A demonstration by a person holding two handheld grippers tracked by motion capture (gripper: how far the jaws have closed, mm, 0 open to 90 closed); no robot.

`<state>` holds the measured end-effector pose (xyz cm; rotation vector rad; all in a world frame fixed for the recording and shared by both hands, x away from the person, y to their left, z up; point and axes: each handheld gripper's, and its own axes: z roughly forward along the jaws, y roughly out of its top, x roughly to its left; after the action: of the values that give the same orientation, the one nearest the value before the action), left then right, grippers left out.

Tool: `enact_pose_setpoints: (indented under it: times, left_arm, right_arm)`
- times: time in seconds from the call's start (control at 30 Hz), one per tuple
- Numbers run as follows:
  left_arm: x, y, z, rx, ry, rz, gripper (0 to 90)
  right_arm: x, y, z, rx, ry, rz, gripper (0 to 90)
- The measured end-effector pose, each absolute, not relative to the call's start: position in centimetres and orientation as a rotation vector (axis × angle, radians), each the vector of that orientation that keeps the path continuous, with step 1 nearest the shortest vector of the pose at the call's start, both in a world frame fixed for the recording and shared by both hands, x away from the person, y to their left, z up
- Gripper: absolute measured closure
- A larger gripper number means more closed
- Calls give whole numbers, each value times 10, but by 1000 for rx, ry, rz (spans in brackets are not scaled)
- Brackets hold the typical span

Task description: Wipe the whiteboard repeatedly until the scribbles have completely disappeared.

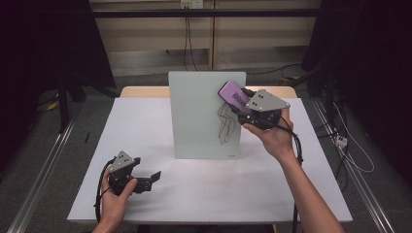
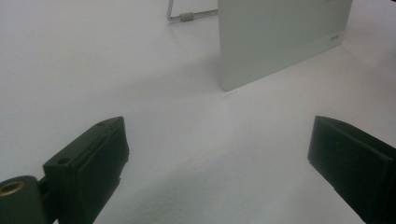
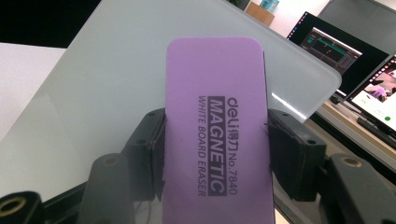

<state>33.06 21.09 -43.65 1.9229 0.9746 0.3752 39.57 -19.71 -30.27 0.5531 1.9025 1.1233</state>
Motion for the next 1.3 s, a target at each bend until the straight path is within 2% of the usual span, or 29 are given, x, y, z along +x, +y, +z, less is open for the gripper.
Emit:
enact_pose_setpoints:
  times: [0.73, 1.3]
  left_arm:
    - [330, 209, -437, 1936, 959, 367, 50]
    - [330, 207, -438, 1951, 960, 366, 50]
  right_arm:
    - [394, -192, -304, 571, 1907, 1083, 423]
    - [387, -181, -325, 520, 1977, 1022, 423]
